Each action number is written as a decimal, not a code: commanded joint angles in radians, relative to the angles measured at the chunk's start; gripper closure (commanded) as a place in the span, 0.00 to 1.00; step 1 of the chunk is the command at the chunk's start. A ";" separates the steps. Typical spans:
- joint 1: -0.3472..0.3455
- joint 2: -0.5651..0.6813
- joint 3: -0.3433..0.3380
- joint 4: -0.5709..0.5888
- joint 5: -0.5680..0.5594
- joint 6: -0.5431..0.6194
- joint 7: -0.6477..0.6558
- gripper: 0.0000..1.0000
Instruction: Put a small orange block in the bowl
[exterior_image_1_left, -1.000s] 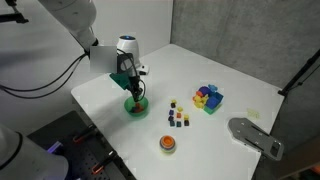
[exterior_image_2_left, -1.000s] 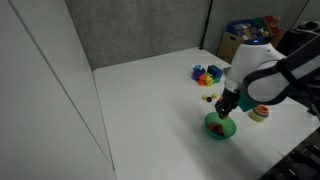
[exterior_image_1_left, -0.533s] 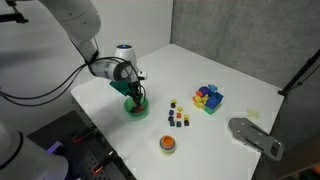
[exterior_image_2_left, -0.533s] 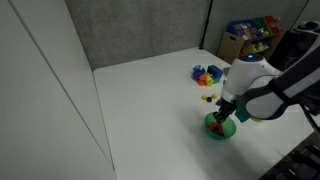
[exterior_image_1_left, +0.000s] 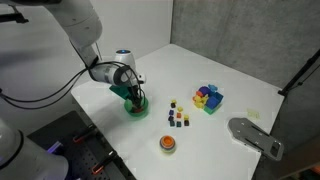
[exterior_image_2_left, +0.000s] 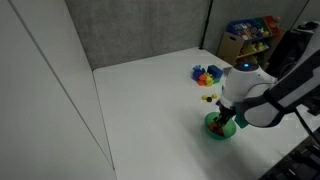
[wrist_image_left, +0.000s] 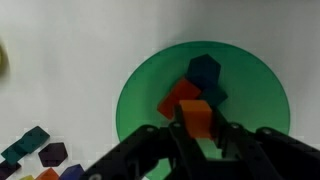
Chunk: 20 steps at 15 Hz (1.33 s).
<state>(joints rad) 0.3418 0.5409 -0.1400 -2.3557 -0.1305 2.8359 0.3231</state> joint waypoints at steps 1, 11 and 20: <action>-0.006 0.001 -0.001 0.013 -0.003 -0.023 0.000 0.40; -0.113 -0.224 0.063 0.132 0.042 -0.429 0.001 0.00; -0.260 -0.525 0.110 0.185 0.109 -0.766 -0.144 0.00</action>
<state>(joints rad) 0.1316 0.1126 -0.0457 -2.1656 -0.0453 2.1531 0.2563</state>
